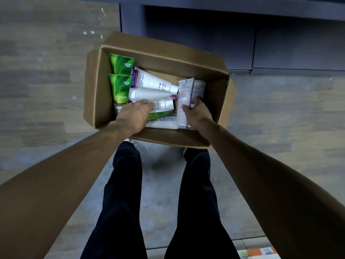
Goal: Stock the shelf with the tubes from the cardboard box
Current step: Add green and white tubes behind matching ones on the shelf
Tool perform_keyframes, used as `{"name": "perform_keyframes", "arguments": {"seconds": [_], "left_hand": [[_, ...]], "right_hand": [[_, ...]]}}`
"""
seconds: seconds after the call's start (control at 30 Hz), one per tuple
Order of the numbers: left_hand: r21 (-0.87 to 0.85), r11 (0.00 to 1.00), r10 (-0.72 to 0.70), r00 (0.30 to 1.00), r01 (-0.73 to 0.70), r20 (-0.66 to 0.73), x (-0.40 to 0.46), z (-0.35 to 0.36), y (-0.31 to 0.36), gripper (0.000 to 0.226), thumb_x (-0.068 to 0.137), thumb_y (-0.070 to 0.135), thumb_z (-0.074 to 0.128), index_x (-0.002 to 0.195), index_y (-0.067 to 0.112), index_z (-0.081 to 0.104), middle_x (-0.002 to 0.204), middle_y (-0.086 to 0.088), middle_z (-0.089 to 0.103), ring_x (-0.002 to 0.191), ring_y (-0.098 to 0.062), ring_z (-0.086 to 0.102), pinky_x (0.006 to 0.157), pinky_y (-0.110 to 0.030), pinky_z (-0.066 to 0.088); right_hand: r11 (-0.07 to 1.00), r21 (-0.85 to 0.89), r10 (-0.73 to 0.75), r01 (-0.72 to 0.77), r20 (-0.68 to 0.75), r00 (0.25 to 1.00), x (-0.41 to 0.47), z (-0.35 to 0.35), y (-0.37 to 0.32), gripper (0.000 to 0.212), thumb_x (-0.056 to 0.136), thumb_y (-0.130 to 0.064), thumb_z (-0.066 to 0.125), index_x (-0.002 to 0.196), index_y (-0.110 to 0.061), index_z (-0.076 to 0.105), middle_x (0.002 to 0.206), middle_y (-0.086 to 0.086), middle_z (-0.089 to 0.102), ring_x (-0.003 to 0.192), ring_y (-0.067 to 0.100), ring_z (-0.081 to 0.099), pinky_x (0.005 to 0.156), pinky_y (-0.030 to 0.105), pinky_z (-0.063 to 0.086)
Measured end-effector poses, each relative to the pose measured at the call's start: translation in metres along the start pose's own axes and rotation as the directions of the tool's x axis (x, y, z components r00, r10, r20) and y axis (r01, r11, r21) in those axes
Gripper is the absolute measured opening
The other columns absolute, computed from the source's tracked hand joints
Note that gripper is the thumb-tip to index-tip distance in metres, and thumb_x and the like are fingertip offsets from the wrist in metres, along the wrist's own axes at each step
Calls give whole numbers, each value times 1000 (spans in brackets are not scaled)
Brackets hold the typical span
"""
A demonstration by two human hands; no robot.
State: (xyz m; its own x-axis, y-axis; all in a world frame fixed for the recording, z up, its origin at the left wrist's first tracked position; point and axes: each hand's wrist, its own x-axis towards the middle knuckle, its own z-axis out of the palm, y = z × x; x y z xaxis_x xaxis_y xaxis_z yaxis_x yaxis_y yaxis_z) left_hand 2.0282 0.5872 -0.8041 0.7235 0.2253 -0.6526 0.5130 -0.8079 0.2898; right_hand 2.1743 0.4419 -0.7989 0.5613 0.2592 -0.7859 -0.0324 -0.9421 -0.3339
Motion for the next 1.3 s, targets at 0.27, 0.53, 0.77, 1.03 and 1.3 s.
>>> {"name": "perform_keyframes", "arguments": {"seconds": [0.27,0.53,0.77,1.03,1.3], "left_hand": [[31,999,-14,1000,13,26,-8,-10,-3,35,87,9,58,122,16,54,121,-7,56,105,-37,60,80,-41,47],[117,991,49,992,-63,116,-8,-18,-7,38,90,10,57,127,17,52,123,-7,56,106,-31,58,83,-39,50],[153,987,41,994,-57,104,-6,-14,-3,39,91,24,62,126,14,49,119,-6,53,105,-32,60,77,-39,48],[258,966,-1,1000,-6,29,1,-10,6,33,89,9,59,121,13,54,114,-8,57,96,-34,64,69,-37,47],[-243,970,8,998,-21,-56,-28,-31,-10,42,90,19,67,131,17,59,125,-4,64,111,-29,60,93,-37,49]], "right_hand": [[930,347,96,-121,88,992,10,6,-1,11,95,-15,54,106,-13,56,99,17,65,95,35,68,78,39,53],[751,617,128,-236,215,968,20,10,1,23,94,-4,59,114,-13,51,113,23,58,104,35,61,96,44,52],[808,541,112,-234,249,962,19,6,-1,12,95,-7,56,105,-9,63,93,11,64,71,18,54,50,26,36],[926,371,-24,-68,237,971,13,-6,-4,7,86,-8,72,85,-10,66,85,1,68,71,12,62,55,12,49],[981,174,-88,85,11,996,-8,-15,-4,37,83,-20,76,117,-10,64,118,8,69,106,24,66,86,34,54]]}}
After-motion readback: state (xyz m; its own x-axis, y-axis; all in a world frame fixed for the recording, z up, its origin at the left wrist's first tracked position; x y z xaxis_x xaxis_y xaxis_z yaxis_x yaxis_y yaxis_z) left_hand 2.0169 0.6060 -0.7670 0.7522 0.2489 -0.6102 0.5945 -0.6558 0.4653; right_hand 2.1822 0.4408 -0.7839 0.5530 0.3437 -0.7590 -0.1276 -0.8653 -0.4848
